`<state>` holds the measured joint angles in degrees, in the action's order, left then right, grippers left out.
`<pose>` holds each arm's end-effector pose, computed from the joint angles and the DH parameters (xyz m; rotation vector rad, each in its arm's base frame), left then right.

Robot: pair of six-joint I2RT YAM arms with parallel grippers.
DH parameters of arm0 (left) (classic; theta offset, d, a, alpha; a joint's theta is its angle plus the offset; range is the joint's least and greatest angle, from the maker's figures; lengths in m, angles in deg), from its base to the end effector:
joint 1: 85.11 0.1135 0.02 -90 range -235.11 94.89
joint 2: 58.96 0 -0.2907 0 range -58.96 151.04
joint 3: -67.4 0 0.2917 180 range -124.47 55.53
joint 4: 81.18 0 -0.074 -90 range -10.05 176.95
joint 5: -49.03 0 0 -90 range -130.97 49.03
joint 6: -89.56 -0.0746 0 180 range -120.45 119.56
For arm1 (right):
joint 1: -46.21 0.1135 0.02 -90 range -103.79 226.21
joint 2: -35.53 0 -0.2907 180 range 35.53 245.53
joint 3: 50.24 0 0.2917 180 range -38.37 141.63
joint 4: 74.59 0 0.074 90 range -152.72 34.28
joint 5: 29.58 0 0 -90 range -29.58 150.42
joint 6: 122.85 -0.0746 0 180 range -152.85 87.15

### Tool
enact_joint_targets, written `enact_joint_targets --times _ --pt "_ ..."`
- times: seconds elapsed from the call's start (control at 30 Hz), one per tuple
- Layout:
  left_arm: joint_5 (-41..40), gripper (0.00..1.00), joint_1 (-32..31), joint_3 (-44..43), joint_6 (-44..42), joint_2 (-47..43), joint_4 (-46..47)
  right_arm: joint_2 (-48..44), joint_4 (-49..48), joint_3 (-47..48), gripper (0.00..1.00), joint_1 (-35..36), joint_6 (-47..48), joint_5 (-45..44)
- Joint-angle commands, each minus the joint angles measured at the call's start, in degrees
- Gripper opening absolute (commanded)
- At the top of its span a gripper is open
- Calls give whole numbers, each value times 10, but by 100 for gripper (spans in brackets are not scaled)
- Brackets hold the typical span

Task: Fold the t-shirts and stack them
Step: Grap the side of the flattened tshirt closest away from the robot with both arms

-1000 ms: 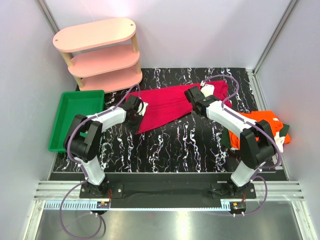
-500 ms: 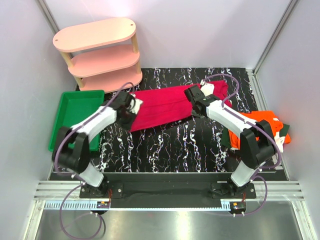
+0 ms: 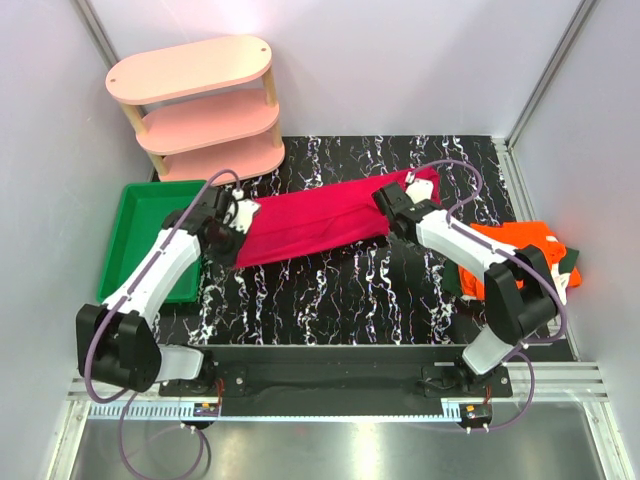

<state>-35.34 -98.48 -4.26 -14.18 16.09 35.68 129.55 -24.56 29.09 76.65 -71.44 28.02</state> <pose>0.2855 -0.0754 0.2411 0.6667 2.6463 -0.1323 0.3488 0.1586 0.2056 0.3339 2.4363 -0.2756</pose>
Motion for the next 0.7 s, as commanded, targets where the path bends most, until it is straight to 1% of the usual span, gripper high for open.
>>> enact_joint_targets --times 0.0,0.03,0.13,0.23,0.3,0.43,0.53,0.67 --pt "8 0 47 13 -39 -38 -16 -29 -13 -13 46 6 -11 -24" --pt "9 0 62 13 -41 -39 -16 -27 -18 -15 45 6 -10 -25" --pt "21 0 76 11 -40 -31 -14 -6 -36 -14 45 6 -2 -15" --pt "25 0 79 6 -31 -20 -4 16 -63 -10 41 7 13 13" --pt "30 0 81 -1 -24 -8 1 27 -76 -11 40 9 32 26" --pt "39 0 84 -10 -12 12 10 41 -85 -15 41 30 52 18" --pt "44 0 84 -18 -6 19 13 47 -93 -29 41 30 49 16" --pt "41 0 84 -24 -4 26 14 75 -99 -21 41 29 49 9"
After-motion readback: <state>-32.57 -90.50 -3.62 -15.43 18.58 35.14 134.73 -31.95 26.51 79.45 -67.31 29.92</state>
